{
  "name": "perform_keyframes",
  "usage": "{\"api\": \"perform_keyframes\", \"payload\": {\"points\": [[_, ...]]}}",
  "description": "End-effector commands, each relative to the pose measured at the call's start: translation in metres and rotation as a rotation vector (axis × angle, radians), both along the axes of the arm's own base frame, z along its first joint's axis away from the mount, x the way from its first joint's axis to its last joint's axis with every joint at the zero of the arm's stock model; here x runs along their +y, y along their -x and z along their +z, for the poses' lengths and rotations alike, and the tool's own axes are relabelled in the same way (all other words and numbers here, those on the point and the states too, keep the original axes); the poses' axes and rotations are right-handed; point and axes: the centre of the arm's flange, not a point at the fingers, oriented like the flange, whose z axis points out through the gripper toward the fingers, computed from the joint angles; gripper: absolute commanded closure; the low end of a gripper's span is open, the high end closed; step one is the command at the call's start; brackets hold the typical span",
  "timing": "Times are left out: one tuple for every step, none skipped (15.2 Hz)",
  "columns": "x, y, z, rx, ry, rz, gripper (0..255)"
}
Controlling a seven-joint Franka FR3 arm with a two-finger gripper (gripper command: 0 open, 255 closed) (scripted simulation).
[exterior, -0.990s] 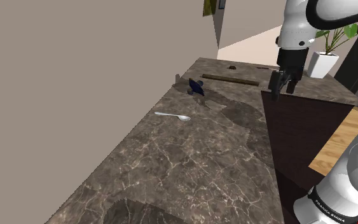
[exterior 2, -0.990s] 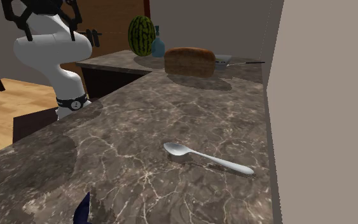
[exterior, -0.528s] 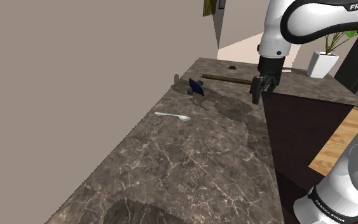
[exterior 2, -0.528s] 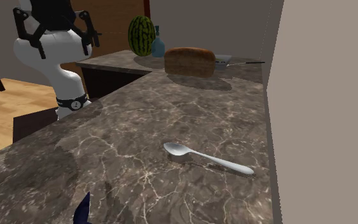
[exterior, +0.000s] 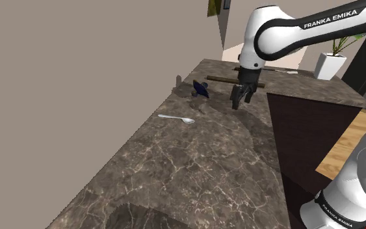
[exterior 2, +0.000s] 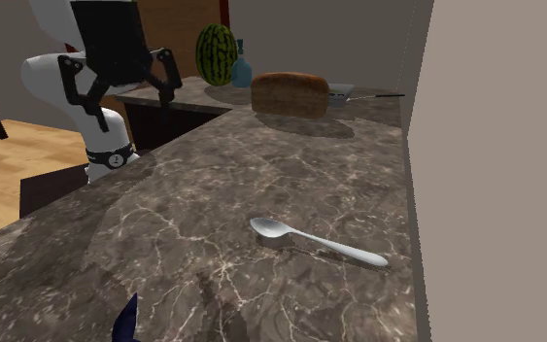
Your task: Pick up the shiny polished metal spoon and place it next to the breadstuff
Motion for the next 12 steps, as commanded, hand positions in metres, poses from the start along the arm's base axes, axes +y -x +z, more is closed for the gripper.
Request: {"api": "perform_keyframes", "payload": {"points": [[0.009,-0.021,-0.012,-0.022,-0.011,0.025,0],[0.012,-0.030,-0.017,-0.032,-0.016,0.038,0],[0.016,-0.040,-0.022,-0.041,-0.022,0.050,0],[0.020,-0.050,-0.027,-0.051,-0.027,0.063,0],[0.024,-0.060,-0.032,-0.061,-0.033,0.075,0],[0.028,-0.070,-0.037,-0.071,-0.038,0.088,0],[0.033,-0.080,-0.042,-0.080,-0.043,0.100,0],[0.037,-0.090,-0.046,-0.090,-0.049,0.113,0],[0.042,-0.100,-0.051,-0.100,-0.054,0.125,0],[0.047,-0.109,-0.055,-0.110,-0.059,0.137,0],[0.052,-0.119,-0.059,-0.119,-0.065,0.150,0],[0.057,-0.129,-0.063,-0.129,-0.070,0.162,0]]}}
